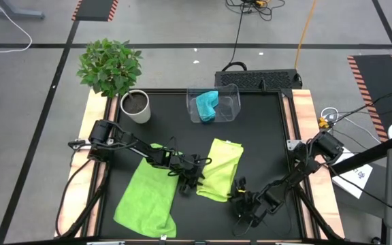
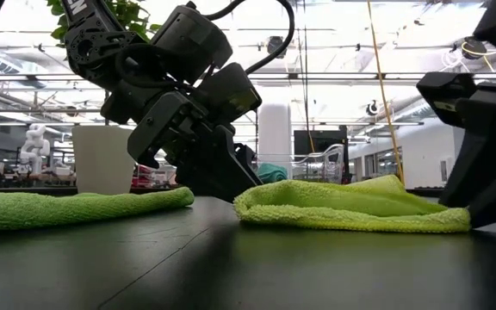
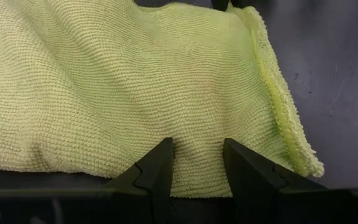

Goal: Fold microfiber towels
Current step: Fold the light green microfiber cloth

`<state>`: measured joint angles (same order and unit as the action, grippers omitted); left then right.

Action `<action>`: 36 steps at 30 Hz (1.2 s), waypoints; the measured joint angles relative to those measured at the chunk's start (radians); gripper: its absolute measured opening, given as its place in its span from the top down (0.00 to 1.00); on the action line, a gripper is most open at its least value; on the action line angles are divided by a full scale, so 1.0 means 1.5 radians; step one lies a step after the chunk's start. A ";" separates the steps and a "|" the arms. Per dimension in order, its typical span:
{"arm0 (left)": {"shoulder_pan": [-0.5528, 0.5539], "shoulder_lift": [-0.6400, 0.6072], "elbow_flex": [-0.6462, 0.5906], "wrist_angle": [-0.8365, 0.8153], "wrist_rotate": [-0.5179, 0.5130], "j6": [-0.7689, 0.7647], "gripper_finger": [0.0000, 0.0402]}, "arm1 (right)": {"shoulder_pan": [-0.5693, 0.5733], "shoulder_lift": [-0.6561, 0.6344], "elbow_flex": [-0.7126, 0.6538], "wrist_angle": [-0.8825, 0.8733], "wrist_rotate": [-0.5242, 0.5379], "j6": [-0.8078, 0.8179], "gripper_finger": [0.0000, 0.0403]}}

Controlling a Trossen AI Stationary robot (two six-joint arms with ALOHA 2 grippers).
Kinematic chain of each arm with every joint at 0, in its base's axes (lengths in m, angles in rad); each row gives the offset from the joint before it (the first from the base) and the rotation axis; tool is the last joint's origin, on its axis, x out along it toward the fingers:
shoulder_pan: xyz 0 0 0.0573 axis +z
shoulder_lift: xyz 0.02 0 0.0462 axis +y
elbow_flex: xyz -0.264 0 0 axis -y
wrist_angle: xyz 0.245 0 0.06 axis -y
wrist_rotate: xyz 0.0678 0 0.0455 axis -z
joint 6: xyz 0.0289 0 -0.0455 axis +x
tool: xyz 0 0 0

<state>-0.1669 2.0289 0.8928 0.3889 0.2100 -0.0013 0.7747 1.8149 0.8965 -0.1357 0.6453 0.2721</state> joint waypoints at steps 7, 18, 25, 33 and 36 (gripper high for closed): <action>0.000 0.000 0.000 -0.001 0.000 0.000 0.64 | -0.010 -0.002 0.021 0.011 -0.055 -0.011 0.99; 0.000 0.000 0.000 -0.002 -0.001 0.003 0.64 | 0.016 -0.004 0.095 -0.032 -0.105 0.039 1.00; 0.000 0.000 0.000 -0.002 -0.001 0.004 0.64 | 0.017 -0.004 0.095 -0.017 -0.144 0.060 0.99; 0.000 0.000 0.000 -0.003 -0.001 0.003 0.64 | 0.016 -0.018 0.095 -0.001 -0.171 0.069 0.74; 0.000 0.000 0.000 -0.003 -0.001 0.000 0.64 | 0.016 -0.031 0.095 -0.002 -0.171 0.073 0.62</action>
<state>-0.1669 2.0289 0.8932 0.3851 0.2091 -0.0017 0.7986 1.7678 1.0386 -0.1394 0.3888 0.3811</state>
